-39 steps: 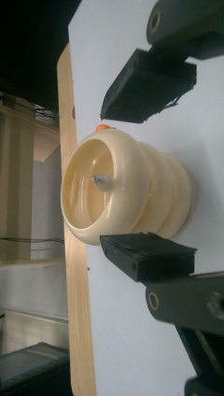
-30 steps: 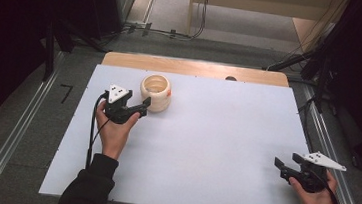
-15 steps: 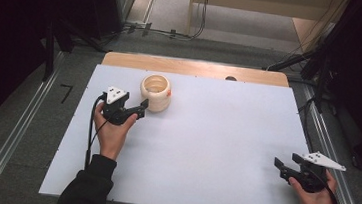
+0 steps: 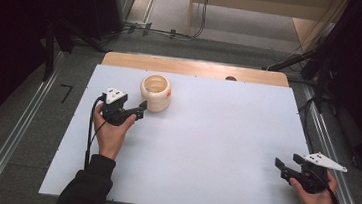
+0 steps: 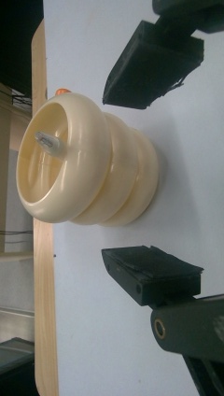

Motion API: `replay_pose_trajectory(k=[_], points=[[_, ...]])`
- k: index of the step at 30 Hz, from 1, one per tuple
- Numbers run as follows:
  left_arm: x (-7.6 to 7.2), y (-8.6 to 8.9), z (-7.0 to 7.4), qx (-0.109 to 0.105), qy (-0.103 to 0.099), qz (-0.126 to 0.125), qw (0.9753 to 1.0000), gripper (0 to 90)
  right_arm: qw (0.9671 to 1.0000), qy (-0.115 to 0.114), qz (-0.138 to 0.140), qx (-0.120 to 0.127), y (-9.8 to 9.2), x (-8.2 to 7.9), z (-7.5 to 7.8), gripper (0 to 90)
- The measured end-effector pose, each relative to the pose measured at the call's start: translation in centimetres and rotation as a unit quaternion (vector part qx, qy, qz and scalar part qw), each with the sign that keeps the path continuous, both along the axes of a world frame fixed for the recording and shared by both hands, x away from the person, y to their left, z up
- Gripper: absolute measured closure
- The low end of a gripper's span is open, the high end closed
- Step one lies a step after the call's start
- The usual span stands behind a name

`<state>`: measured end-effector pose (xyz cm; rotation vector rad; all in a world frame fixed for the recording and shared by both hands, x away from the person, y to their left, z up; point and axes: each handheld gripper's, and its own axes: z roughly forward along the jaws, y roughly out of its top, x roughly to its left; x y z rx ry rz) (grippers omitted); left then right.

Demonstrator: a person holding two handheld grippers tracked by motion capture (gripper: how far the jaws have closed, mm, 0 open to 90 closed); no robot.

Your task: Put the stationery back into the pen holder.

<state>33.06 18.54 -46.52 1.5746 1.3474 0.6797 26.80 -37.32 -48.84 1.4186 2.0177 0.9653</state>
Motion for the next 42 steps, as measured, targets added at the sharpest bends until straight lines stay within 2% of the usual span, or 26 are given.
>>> replay_pose_trajectory(k=[11,28,42], points=[[-0.7,0.7,-0.5,-0.002,0.012,0.005,0.9999,22.5,1.0000,-0.003,0.001,-0.001,-0.1,0.0,0.1,27.0],[-2.2,1.3,-0.7,0.005,0.010,0.010,0.9999,22.0,1.0000,-0.005,0.002,-0.003,-0.1,-0.1,0.1,26.7],[-3.0,1.1,-0.9,0.009,0.014,0.001,0.9999,21.7,1.0000,-0.006,0.002,-0.004,0.0,-0.3,0.2,26.6]])
